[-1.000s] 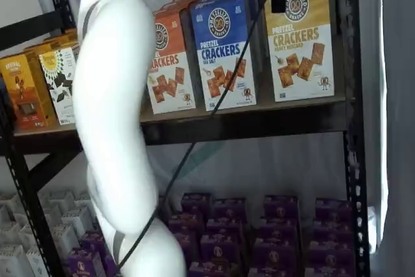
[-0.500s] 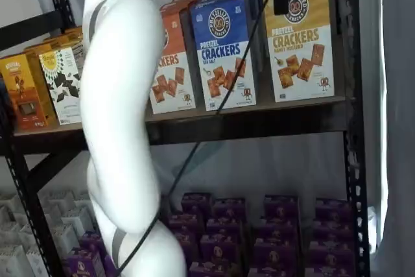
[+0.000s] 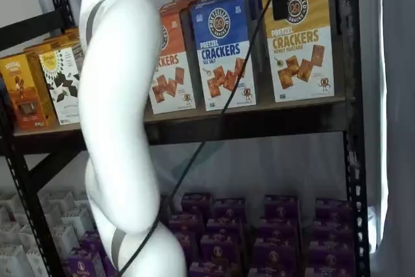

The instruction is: Retrieve the yellow and white box located on the top shelf, the sixth one from the left

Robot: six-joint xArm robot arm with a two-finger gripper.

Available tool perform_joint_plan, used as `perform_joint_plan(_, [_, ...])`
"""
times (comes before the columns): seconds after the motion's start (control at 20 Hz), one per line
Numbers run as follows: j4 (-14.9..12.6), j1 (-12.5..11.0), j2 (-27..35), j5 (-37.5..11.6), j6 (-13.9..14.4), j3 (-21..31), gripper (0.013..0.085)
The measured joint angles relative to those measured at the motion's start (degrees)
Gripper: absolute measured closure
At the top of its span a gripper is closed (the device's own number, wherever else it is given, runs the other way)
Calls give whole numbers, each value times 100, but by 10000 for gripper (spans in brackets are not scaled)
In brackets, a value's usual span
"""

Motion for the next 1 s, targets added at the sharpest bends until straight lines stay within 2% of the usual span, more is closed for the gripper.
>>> perform_joint_plan(0.05, [4, -2, -5, -8, -2, 10, 130])
perform_joint_plan(0.1, [5, -4, -12, -17, -4, 23, 170])
perform_joint_plan(0.15, [7, -6, -15, -20, -6, 28, 170])
perform_joint_plan(0.3, [14, -9, -18, -23, -8, 32, 250])
perform_joint_plan(0.6, [-11, 0, -12, -37, -9, 10, 250])
perform_joint_plan(0.75, [-17, -1, -14, -57, -16, 6, 330])
perform_joint_plan(1.0, [-14, -11, -39, -106, -30, 37, 330])
